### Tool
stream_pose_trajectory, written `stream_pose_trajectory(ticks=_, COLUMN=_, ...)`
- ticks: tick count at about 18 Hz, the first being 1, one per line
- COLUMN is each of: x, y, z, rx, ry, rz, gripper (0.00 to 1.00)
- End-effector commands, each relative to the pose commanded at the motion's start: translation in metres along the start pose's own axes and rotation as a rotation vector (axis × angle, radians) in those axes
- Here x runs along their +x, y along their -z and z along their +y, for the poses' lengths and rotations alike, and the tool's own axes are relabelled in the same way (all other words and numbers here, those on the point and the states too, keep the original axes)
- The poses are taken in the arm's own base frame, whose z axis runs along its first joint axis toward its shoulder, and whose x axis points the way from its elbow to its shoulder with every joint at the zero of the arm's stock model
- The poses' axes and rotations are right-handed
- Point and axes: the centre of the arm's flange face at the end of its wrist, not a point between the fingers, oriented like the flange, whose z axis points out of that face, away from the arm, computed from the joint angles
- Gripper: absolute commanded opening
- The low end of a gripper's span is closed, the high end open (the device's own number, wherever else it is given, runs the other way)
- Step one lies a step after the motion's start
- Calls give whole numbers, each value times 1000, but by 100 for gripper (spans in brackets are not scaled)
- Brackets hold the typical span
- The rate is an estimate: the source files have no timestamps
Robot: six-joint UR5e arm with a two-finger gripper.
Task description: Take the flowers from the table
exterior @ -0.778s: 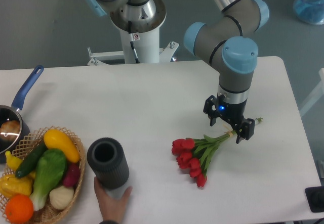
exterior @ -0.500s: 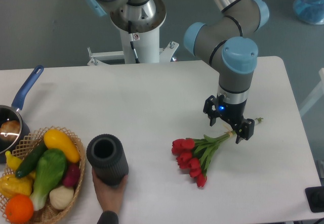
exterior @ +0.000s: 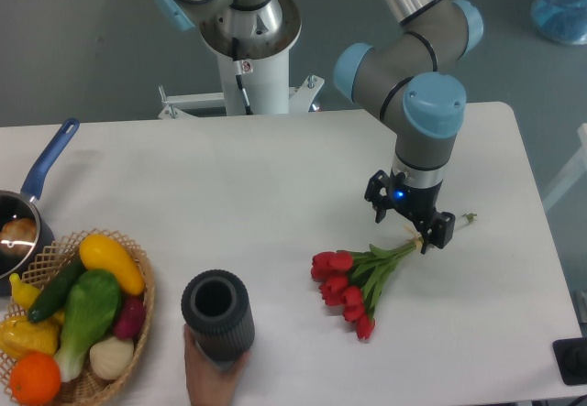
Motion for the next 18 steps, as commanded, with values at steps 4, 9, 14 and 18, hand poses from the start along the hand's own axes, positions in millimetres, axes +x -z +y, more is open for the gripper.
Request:
stream_pose_trajectory(ticks=4, x=7, y=-13, z=3, rx=-2, ry=-63, rz=30, gripper=100)
stream_pose_trajectory(ticks=9, x=14, y=-39, z=-13, rx=0, ry=-72, rz=69, gripper=100)
stream_pose_trajectory(ticks=14, x=9, y=-57, z=-36, rx=64, ry=6, rz=40, gripper=100)
stream_pose_trajectory(ticks=18, x=5, y=-65, z=-48, rx=68, ry=38, rz=34, gripper=100)
